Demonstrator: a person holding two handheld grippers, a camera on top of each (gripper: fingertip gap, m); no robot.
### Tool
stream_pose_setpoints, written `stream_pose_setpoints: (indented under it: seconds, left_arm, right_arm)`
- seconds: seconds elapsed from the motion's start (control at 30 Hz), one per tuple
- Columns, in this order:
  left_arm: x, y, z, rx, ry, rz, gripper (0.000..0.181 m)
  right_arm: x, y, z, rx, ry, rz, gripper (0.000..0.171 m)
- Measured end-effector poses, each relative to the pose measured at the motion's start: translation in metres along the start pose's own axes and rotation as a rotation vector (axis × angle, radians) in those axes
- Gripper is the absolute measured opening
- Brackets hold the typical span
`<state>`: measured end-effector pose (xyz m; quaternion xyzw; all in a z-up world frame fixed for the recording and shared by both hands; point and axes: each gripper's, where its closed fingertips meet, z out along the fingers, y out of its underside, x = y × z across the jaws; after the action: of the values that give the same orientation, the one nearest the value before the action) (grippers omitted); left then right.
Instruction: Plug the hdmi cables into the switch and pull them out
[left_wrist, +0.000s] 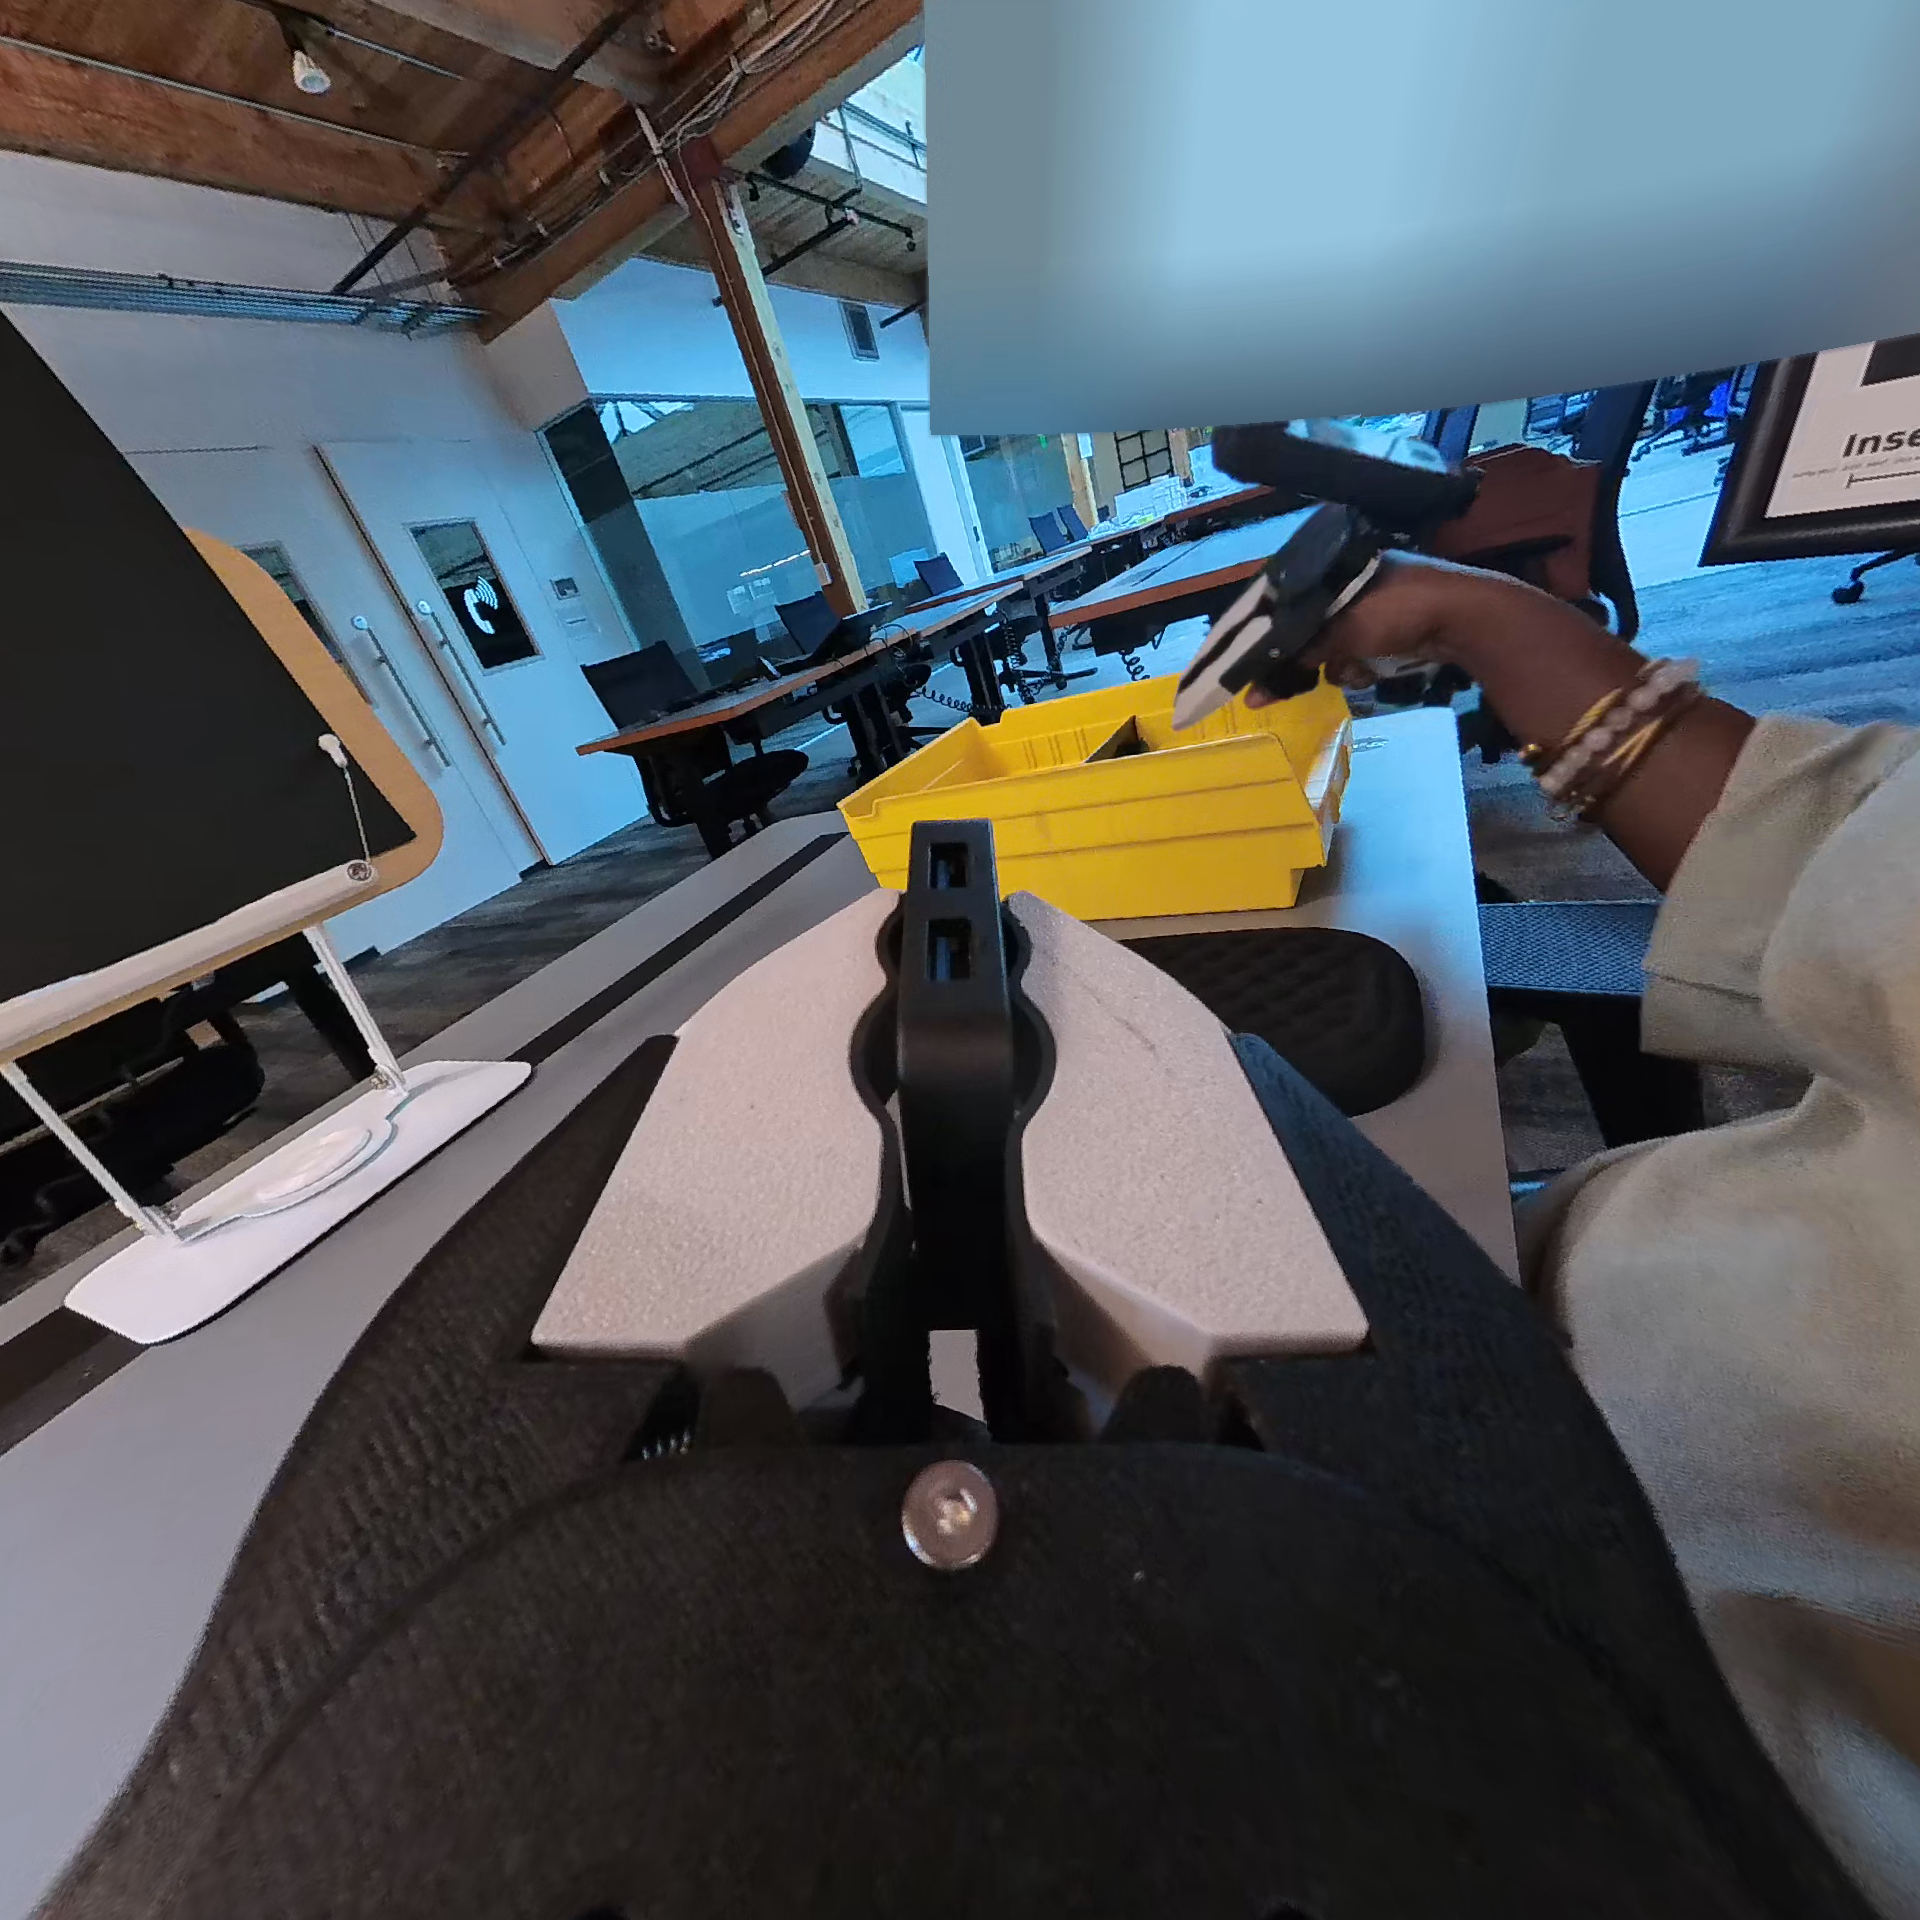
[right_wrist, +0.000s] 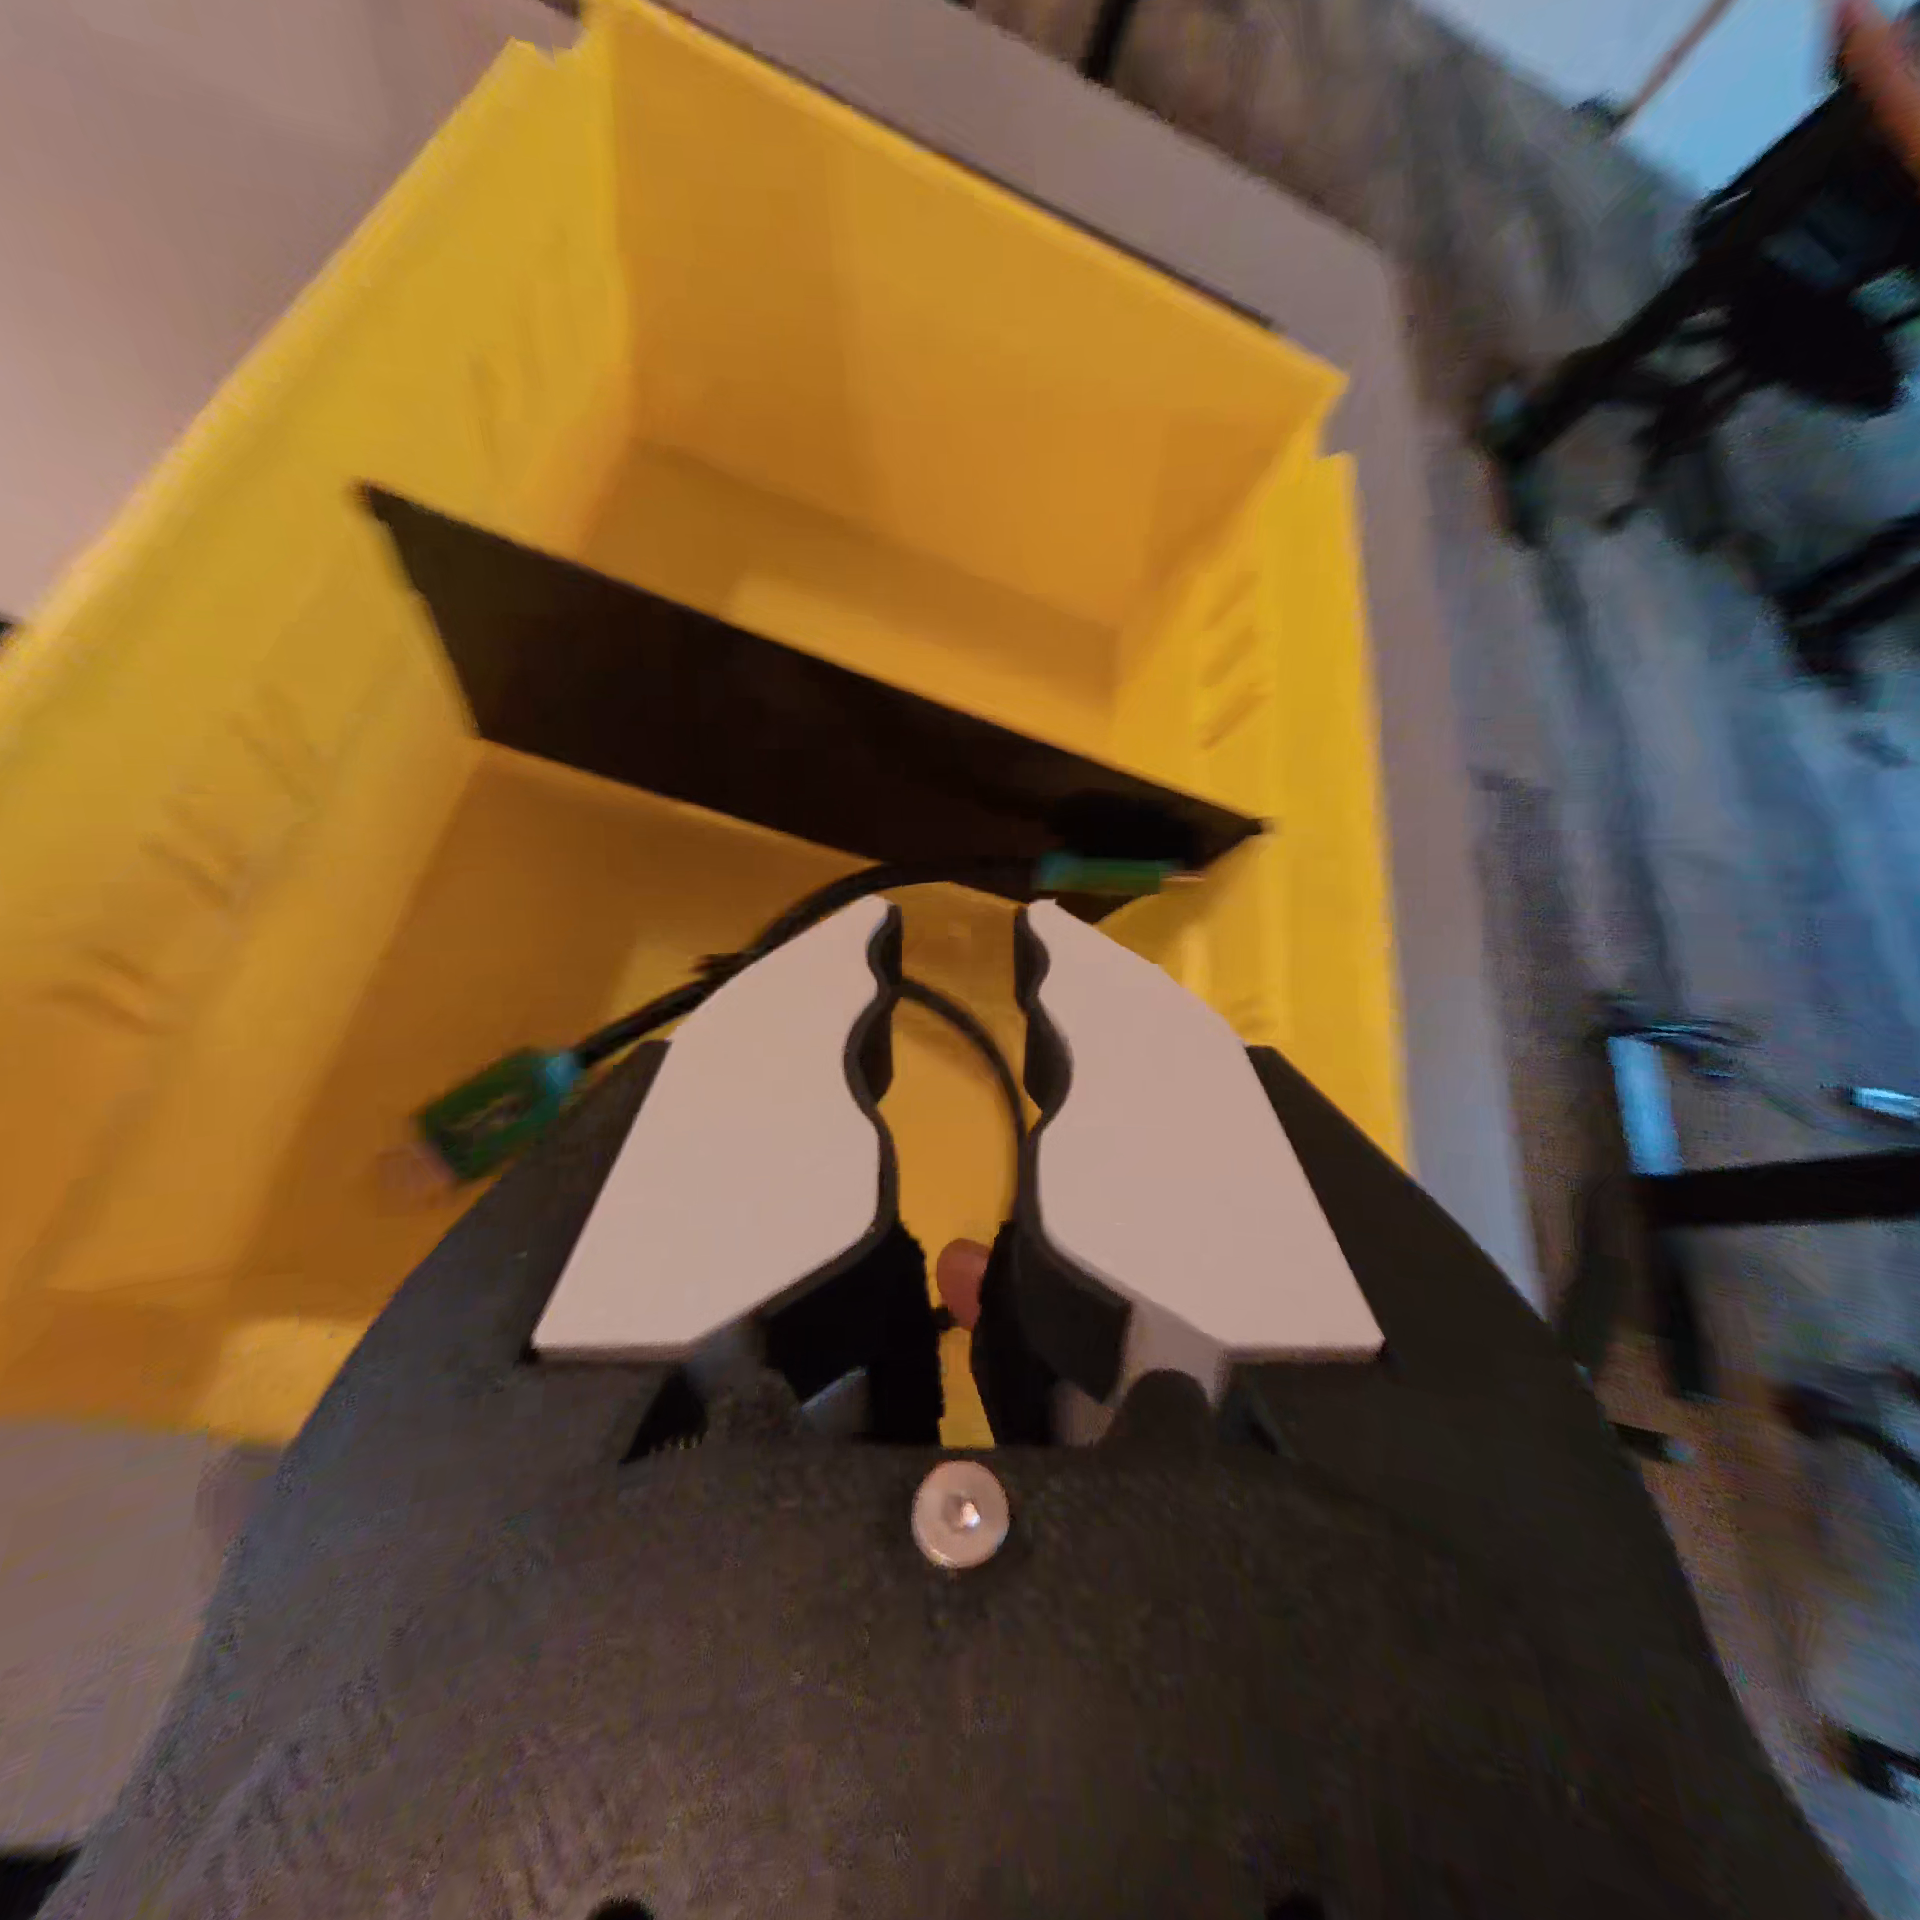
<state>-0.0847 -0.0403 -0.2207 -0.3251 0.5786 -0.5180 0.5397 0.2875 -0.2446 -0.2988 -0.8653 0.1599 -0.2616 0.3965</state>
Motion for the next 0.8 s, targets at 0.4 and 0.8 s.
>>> stream_pose_setpoints:
  seconds: [0.4, 0.8]
  left_arm:
    - [-0.002, -0.002, 0.001, 0.032, -0.010, -0.017, 0.014]
    - [-0.008, -0.038, -0.014, 0.310, 0.004, -0.154, 0.014]
  right_arm:
    - [-0.014, 0.036, 0.057, -0.328, 0.000, -0.224, 0.019]
    - [-0.227, -0.135, -0.167, 0.938, -0.786, -0.371, 0.034]
